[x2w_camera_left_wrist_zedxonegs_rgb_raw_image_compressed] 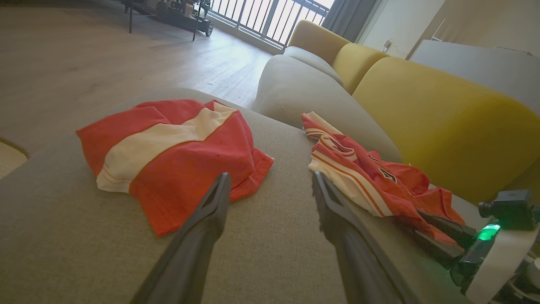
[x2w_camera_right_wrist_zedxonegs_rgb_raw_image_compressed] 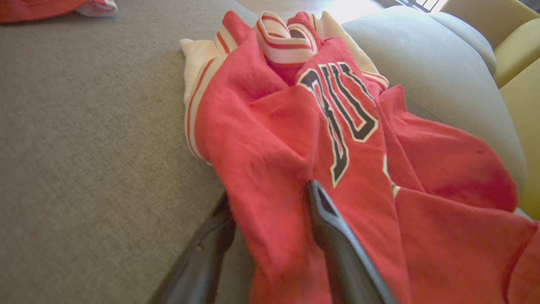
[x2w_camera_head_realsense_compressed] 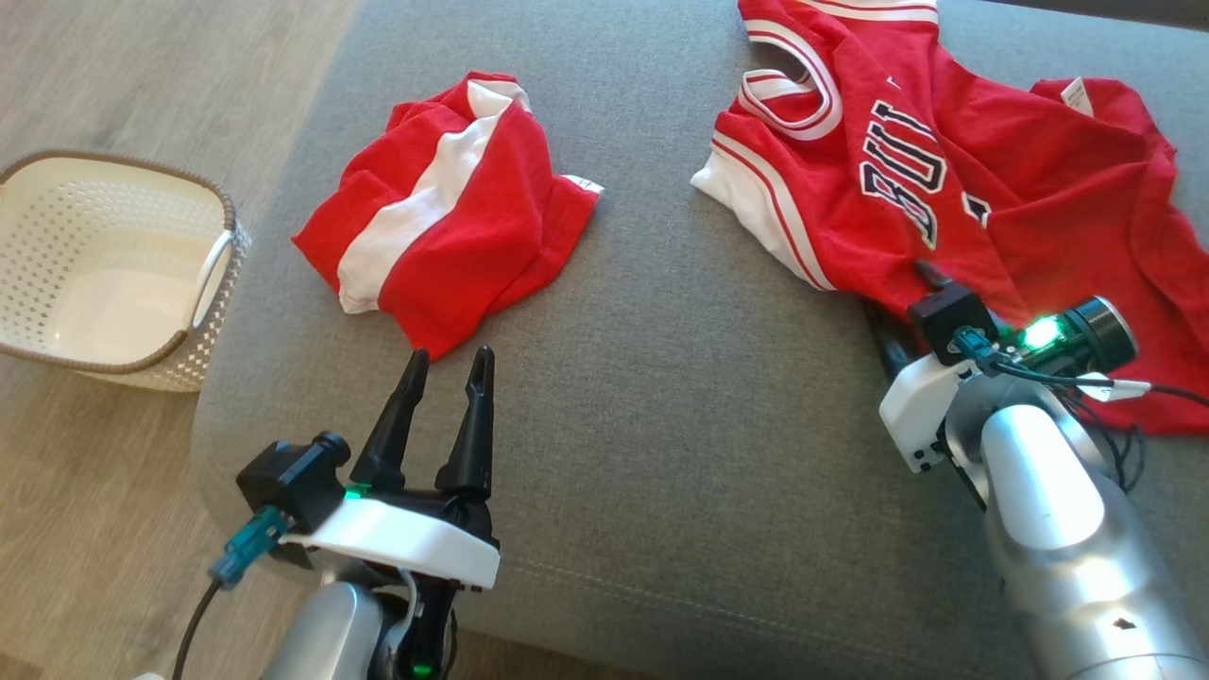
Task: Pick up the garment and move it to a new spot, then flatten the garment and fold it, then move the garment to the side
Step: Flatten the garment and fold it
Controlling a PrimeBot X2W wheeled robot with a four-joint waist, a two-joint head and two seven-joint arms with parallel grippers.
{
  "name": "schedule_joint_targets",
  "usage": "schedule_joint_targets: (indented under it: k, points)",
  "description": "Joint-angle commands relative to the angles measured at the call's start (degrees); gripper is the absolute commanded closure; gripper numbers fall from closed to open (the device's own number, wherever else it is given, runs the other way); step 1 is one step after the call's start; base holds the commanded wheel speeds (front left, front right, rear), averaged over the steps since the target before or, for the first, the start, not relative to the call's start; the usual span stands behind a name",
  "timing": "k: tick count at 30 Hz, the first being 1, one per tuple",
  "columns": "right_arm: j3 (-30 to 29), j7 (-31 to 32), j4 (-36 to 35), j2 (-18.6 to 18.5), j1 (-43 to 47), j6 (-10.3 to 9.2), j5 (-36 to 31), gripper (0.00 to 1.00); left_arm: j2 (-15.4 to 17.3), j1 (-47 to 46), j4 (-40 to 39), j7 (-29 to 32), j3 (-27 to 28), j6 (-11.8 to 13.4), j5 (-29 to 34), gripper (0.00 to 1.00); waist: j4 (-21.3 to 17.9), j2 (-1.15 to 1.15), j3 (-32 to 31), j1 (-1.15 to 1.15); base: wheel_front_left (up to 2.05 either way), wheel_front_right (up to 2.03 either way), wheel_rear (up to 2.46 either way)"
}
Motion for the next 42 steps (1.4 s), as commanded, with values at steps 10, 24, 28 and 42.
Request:
schedule_joint_targets:
  k: [10, 24, 28, 42]
  points:
    - [11.07, -2.25, -8.75, 1.56, 0.86, -0.02, 10.57, 1.00, 0.15, -1.42, -0.36, -0.45, 1.84, -0.05, 0.29, 0.00, -6.24, 0.00, -3.08, 0.00, 0.00, 0.00, 0.00]
    - [22.72, 1.62, -34.55, -1.03, 8.29, -0.02, 27.93, 1.00, 0.15, 1.49, 0.69, -0.45, -0.15, 0.11, 0.92, 0.00, -14.94, 0.00, -8.46, 0.00, 0.00, 0.00, 0.00]
    - [14.43, 5.69, -32.22, -2.15, 7.72, -0.02, 26.66, 1.00, 0.15, 1.26, 0.75, -0.45, -1.39, 0.07, 0.91, 0.00, -13.88, 0.00, -8.06, 0.00, 0.00, 0.00, 0.00]
    - [-0.89, 5.34, -0.29, -4.03, -3.41, -0.02, 15.00, 0.00, 0.15, -0.20, 0.78, -0.45, -1.82, -0.04, 0.65, 0.00, -9.14, 0.00, -4.83, 0.00, 0.00, 0.00, 0.00]
